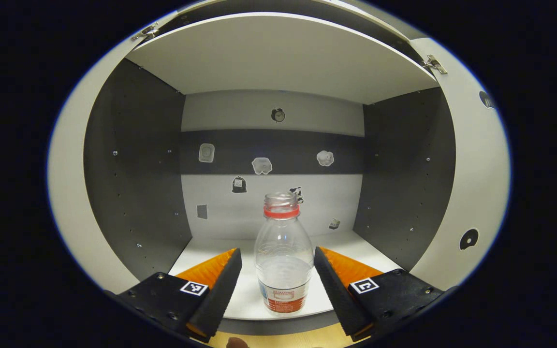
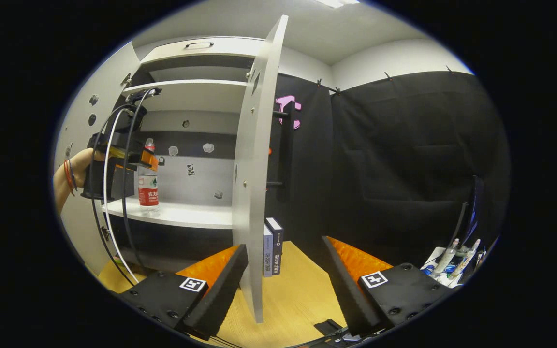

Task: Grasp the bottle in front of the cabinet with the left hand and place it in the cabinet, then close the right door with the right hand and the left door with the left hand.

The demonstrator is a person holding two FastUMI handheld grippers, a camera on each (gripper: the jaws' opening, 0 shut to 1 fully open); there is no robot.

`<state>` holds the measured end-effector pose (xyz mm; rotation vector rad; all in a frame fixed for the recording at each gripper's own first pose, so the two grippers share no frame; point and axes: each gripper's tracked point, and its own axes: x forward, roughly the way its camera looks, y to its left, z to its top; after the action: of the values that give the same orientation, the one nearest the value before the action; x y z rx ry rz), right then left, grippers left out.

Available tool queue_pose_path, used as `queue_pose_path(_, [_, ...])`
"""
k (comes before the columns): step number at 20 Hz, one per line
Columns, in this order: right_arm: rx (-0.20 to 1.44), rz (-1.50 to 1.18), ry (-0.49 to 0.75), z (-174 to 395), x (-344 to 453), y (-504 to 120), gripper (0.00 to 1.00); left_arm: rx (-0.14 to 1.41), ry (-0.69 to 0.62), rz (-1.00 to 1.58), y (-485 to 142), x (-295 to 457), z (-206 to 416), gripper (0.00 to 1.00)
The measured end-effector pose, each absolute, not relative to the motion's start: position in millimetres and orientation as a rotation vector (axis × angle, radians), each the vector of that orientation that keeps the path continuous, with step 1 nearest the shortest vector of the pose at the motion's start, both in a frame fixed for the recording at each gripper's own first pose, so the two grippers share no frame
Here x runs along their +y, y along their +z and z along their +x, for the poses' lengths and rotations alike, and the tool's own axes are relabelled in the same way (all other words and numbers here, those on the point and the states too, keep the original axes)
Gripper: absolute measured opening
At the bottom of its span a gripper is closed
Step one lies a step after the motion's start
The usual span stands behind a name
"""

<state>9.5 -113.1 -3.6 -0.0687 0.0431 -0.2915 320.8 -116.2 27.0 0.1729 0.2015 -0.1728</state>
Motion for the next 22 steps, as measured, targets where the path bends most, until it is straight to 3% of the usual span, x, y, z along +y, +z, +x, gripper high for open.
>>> queue_pose_path(7, [0.045, -0.070, -0.325, 2, -130, -5, 1.00, 0.219, -0.168, 0.159, 14, -117, 316, 0.92])
queue_pose_path(13, [0.038, -0.063, -0.357, 0, -148, -3, 1.00, 0.147, -0.147, 0.135, 29, -109, 298, 0.92])
queue_pose_path(22, [0.039, -0.080, -0.395, 27, -196, -2, 1.00, 0.053, -0.146, 0.102, 53, -85, 219, 0.92])
